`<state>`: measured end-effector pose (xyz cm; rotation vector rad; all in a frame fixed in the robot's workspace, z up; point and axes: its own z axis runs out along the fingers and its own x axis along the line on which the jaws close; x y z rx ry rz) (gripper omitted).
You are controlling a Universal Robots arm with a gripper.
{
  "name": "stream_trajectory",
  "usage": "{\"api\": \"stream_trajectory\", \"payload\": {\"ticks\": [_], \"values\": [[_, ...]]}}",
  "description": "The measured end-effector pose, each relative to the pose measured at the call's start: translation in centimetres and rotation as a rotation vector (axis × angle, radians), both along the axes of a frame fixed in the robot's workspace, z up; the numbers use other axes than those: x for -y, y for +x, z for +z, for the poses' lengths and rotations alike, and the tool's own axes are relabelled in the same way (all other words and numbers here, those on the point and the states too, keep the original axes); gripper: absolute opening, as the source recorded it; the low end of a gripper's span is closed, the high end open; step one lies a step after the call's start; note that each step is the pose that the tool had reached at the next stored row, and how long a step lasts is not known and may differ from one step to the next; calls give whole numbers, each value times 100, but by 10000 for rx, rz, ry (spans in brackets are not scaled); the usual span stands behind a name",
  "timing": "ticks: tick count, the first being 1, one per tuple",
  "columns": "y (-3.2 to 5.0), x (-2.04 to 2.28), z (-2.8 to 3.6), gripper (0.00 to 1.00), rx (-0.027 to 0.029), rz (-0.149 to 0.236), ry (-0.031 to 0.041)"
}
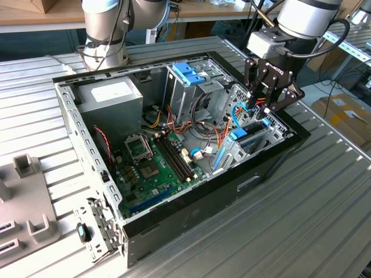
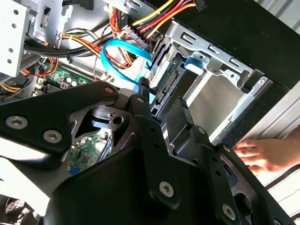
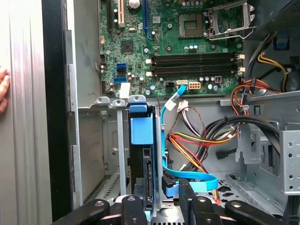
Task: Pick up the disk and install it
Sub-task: 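Insert the first disk wire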
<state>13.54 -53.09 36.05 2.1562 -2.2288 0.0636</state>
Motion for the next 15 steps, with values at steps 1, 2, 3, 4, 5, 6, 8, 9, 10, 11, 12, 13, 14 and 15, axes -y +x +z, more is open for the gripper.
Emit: {"api": "stream_trajectory", "payload": {"ticks": [1, 2, 3, 4, 5, 6, 8, 9, 10, 11, 12, 13, 14, 15], "values": [[0, 0, -4, 42, 0, 0, -1], [0, 0, -5, 42, 0, 0, -1], [0, 0, -5, 42, 0, 0, -2], [0, 0, -6, 42, 0, 0, -1], [0, 0, -6, 42, 0, 0, -1], [0, 0, -6, 42, 0, 0, -1], [0, 0, -6, 40, 0, 0, -2], [0, 0, -7, 34, 0, 0, -1], [0, 0, -7, 27, 0, 0, -2], [0, 0, -7, 22, 0, 0, -2], [0, 0, -7, 16, 0, 0, -2], [0, 0, -7, 16, 0, 0, -3], [0, 0, -7, 16, 0, 0, -3], [0, 0, -7, 16, 0, 0, -3]]}}
